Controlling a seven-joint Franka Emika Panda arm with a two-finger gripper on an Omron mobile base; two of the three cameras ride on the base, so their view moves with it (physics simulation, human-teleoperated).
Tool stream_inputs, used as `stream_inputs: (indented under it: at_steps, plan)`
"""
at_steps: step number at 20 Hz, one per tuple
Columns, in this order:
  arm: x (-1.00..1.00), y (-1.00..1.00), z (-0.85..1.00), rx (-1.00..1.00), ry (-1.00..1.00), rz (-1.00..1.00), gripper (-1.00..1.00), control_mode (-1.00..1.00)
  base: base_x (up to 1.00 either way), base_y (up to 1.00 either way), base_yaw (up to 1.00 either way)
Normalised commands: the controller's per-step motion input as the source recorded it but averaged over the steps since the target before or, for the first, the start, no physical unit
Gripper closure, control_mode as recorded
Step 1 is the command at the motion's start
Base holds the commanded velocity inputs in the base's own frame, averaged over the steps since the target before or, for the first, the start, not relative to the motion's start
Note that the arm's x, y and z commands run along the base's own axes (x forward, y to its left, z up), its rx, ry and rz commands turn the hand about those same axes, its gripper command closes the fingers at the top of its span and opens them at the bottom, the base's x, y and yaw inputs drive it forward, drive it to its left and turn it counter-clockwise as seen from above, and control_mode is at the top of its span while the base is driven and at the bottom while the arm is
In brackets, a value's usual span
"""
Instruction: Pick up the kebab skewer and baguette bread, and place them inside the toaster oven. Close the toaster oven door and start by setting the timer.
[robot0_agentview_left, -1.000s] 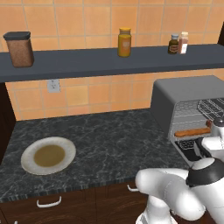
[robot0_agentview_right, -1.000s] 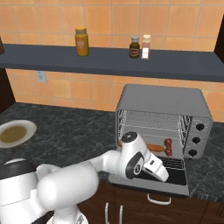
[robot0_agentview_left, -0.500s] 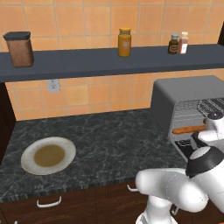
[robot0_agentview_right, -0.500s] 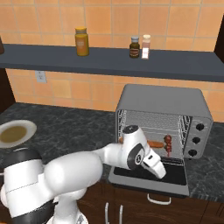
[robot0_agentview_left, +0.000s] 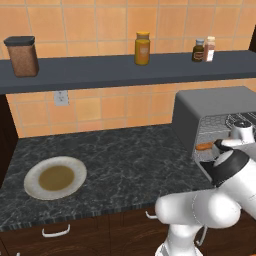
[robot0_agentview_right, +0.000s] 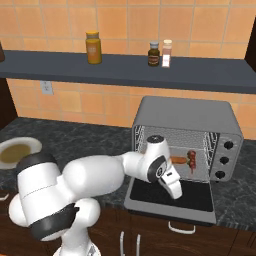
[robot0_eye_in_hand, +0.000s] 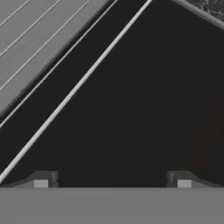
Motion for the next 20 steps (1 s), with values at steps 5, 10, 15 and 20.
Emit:
stream_inputs:
  at_steps: [5, 10, 15, 20]
  plan:
    - [0.33, 0.05, -0.29, 0.05, -0.05, -0.12, -1.0, -1.0, 0.0, 0.0, 0.0]
    - [0.51, 0.0, -0.14, 0.02, -0.08, -0.11, -1.0, -1.0, 0.0, 0.0, 0.0]
    - [0.46, 0.07, -0.1, 0.03, -0.1, -0.09, -1.0, -1.0, 0.0, 0.0, 0.0]
    - [0.23, 0.12, -0.19, 0.02, -0.1, -0.06, -1.0, -1.0, 0.0, 0.0, 0.0]
